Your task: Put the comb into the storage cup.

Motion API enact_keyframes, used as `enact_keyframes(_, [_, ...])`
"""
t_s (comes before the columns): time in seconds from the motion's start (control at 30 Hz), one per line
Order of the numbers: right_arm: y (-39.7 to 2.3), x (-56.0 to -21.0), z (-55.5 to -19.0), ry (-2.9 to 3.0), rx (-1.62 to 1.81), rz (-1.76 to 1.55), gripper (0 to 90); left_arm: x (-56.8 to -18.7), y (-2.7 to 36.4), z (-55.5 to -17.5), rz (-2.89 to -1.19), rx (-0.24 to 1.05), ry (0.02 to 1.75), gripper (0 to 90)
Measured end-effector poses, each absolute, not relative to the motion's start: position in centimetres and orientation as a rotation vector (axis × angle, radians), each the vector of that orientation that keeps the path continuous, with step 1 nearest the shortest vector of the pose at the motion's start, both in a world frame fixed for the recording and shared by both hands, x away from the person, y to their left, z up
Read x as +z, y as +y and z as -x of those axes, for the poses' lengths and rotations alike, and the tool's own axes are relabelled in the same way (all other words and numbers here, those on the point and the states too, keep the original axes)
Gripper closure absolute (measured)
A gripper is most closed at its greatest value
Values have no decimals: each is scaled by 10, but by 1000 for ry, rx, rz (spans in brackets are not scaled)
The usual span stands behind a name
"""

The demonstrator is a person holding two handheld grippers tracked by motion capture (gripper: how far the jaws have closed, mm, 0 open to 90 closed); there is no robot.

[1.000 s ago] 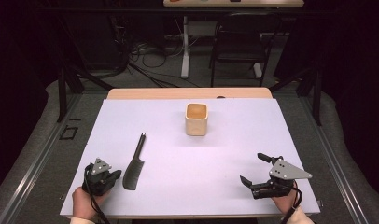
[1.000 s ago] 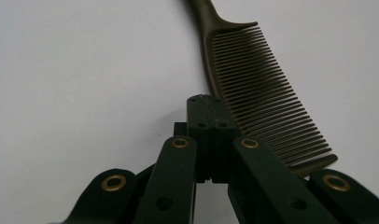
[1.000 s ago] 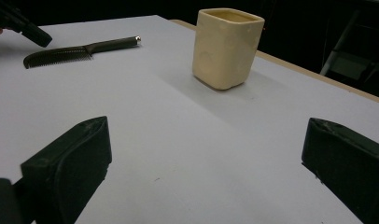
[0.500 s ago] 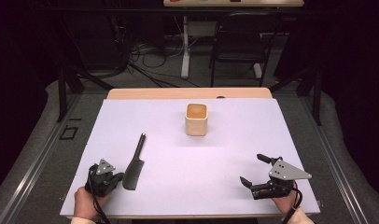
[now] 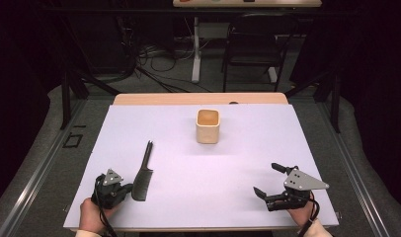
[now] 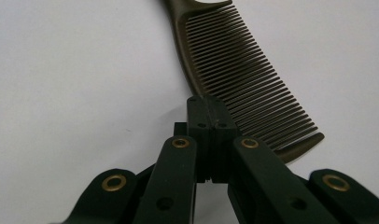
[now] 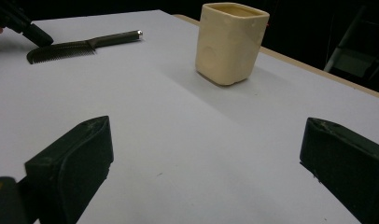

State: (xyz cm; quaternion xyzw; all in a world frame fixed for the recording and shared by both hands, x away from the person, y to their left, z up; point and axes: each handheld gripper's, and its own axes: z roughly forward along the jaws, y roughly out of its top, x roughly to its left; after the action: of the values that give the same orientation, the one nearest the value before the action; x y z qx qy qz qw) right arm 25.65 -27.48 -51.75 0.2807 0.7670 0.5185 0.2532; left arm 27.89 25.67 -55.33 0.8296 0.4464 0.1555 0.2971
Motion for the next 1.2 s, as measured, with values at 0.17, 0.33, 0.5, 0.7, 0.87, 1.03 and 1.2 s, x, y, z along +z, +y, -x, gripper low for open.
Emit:
enact_keyframes(0.17, [-275,-517,-257,2084,1408,-764,22,-553,253,-279,-2212,392,1153,900])
enact_keyframes(0.33, [-275,-518,-257,2086,1413,-765,22,-553,246,-279,-2232,391,1122,900])
enact_keyframes(0.5, [-275,-518,-258,2090,1413,-767,22,-552,240,-279,-2258,387,1090,900])
enact_keyframes(0.7, [-275,-518,-258,2100,1404,-769,22,-552,233,-279,-2277,396,1055,900])
enact_keyframes(0.87, [-274,-518,-258,2102,1403,-769,22,-552,226,-279,-2294,393,1026,900])
enact_keyframes(1.03, [-274,-518,-257,2103,1403,-768,22,-551,219,-281,-2309,390,991,900])
enact_keyframes(1.2, [-275,-518,-258,2104,1401,-768,22,-551,212,-283,-2307,372,978,900])
